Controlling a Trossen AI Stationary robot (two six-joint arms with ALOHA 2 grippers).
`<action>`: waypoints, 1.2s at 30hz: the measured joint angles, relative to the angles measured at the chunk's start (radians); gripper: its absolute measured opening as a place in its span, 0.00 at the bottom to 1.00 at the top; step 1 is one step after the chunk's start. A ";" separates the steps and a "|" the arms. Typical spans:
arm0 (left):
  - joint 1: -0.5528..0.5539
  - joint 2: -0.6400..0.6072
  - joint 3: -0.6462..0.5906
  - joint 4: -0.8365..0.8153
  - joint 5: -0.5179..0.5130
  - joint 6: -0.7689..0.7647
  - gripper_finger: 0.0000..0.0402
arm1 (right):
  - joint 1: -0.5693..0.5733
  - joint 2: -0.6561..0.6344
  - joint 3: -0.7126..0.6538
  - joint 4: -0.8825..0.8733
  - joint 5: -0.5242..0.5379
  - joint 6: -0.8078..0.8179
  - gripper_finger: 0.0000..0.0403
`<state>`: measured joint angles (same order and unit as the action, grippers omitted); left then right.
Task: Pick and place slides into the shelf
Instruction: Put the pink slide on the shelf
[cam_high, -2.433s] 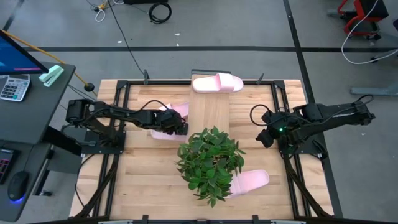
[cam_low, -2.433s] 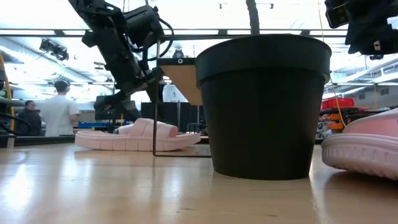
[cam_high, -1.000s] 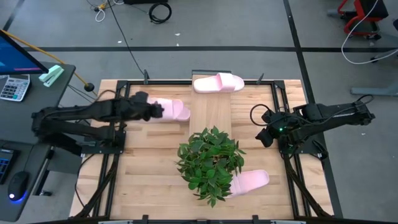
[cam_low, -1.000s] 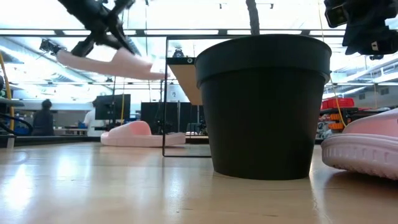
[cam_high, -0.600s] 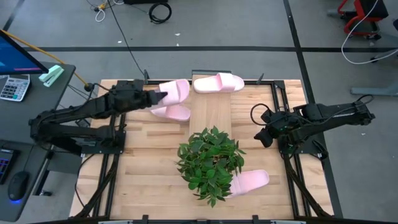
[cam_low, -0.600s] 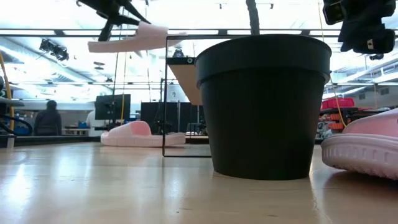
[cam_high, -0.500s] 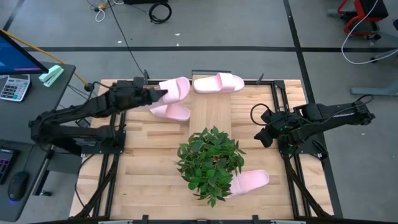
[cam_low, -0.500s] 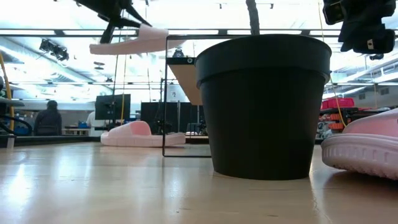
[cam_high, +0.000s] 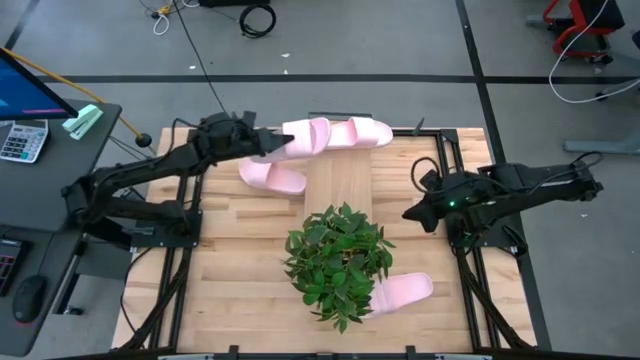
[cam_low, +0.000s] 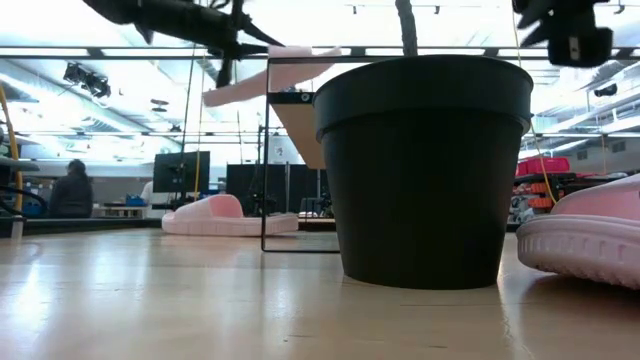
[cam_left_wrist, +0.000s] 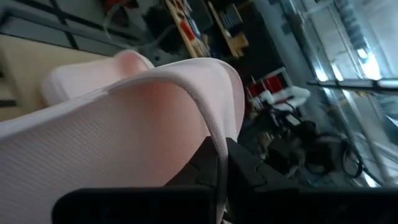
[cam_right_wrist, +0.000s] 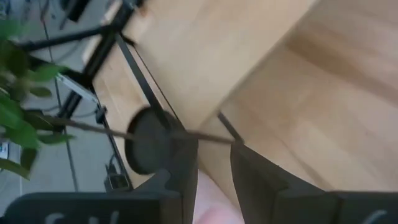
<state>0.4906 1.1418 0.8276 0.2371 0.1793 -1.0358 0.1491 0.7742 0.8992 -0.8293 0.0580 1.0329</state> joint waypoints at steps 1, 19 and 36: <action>0.005 0.019 0.000 0.028 0.023 -0.003 0.03 | 0.000 0.002 0.016 -0.001 0.017 -0.007 0.25; 0.045 0.257 0.000 0.460 0.242 -0.293 0.03 | -0.016 0.017 0.227 0.053 0.406 -0.193 0.25; -0.066 0.490 0.546 -0.031 0.195 -0.122 0.03 | -0.183 0.024 0.229 0.162 0.378 -0.453 0.25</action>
<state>0.4251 1.6315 1.3733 0.2060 0.3739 -1.1577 -0.0343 0.7979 1.1286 -0.6670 0.4356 0.5795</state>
